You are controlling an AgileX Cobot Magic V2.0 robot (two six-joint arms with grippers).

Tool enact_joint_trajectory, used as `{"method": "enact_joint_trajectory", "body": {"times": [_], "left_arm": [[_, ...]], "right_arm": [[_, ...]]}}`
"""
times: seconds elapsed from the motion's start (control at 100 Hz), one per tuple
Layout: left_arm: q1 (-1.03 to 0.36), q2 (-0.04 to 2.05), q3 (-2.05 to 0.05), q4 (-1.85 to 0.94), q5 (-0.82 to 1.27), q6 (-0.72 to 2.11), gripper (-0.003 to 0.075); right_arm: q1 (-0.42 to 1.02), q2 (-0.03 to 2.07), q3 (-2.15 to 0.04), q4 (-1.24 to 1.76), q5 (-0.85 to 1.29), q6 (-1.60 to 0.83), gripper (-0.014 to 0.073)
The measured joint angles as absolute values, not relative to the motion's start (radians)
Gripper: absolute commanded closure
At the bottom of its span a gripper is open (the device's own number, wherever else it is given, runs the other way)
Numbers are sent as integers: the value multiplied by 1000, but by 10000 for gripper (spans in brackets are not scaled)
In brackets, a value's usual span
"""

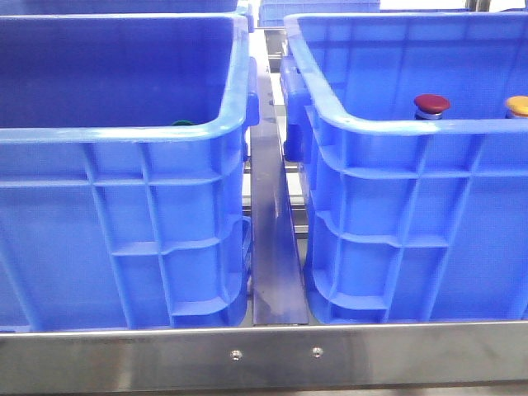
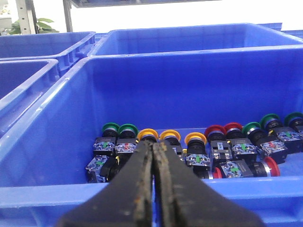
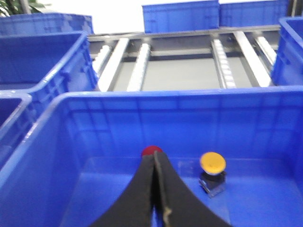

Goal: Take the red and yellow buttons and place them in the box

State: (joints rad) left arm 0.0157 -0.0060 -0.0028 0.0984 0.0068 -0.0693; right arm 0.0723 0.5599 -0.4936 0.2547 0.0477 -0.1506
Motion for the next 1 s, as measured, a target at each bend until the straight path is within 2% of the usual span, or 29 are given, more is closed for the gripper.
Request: {"method": "enact_joint_trajectory", "body": {"times": [0.29, 0.67, 1.0], "left_arm": [[16, -6, -3, 98, 7, -69, 741], [16, -6, -3, 98, 7, -69, 741], [16, -6, -3, 98, 0, -69, 741]], "right_arm": [[74, 367, -289, 146, -81, -70, 662], [74, 8, -8, 108, -105, -36, 662], [53, -8, 27, 76, -110, -26, 662]]}}
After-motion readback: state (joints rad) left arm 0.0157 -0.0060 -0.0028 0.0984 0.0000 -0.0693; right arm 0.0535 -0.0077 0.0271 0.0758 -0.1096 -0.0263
